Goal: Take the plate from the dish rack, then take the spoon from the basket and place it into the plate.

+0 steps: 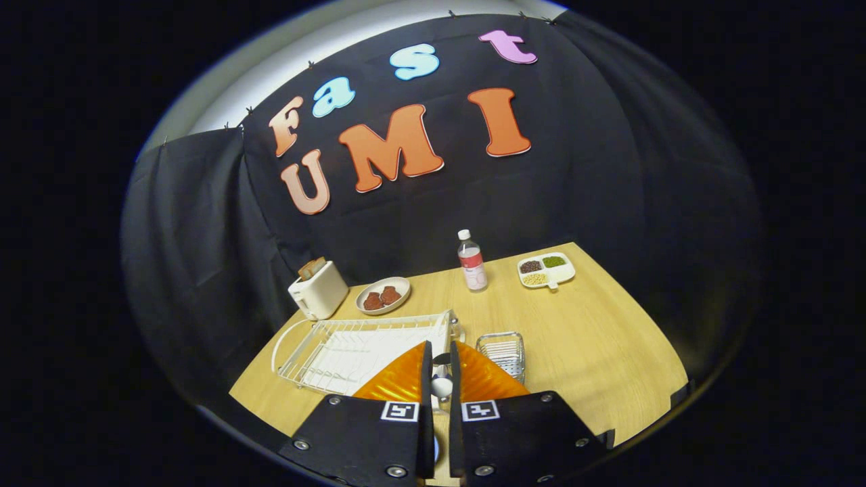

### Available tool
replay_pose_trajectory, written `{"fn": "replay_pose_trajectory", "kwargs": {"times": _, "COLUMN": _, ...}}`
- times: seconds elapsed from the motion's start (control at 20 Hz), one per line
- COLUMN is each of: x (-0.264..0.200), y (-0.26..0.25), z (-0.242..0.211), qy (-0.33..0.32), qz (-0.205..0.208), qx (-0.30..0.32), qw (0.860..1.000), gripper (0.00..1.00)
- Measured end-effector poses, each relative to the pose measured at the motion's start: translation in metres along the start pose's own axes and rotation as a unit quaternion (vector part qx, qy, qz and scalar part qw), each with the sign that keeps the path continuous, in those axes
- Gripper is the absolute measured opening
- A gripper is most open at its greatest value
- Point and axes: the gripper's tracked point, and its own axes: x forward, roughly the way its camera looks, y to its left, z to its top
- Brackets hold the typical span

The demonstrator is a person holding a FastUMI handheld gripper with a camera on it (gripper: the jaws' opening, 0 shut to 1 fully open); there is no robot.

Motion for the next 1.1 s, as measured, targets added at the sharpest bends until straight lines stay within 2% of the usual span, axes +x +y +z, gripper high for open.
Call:
{"fn": "replay_pose_trajectory", "kwargs": {"times": 0.3, "x": -0.010, "y": 0.050, "z": -0.033, "qy": 0.038, "qz": 0.073, "qx": 0.016, "qw": 0.996, "gripper": 0.09}}
{"fn": "replay_pose_trajectory", "kwargs": {"times": 0.55, "x": -0.012, "y": 0.085, "z": -0.066, "qy": 0.069, "qz": 0.117, "qx": -0.008, "qw": 0.991, "gripper": 0.09}}
{"fn": "replay_pose_trajectory", "kwargs": {"times": 0.9, "x": -0.006, "y": 0.101, "z": -0.126, "qy": 0.128, "qz": 0.140, "qx": -0.047, "qw": 0.981, "gripper": 0.09}}
{"fn": "replay_pose_trajectory", "kwargs": {"times": 1.1, "x": -0.001, "y": 0.107, "z": -0.147, "qy": 0.135, "qz": 0.150, "qx": -0.070, "qw": 0.977, "gripper": 0.08}}
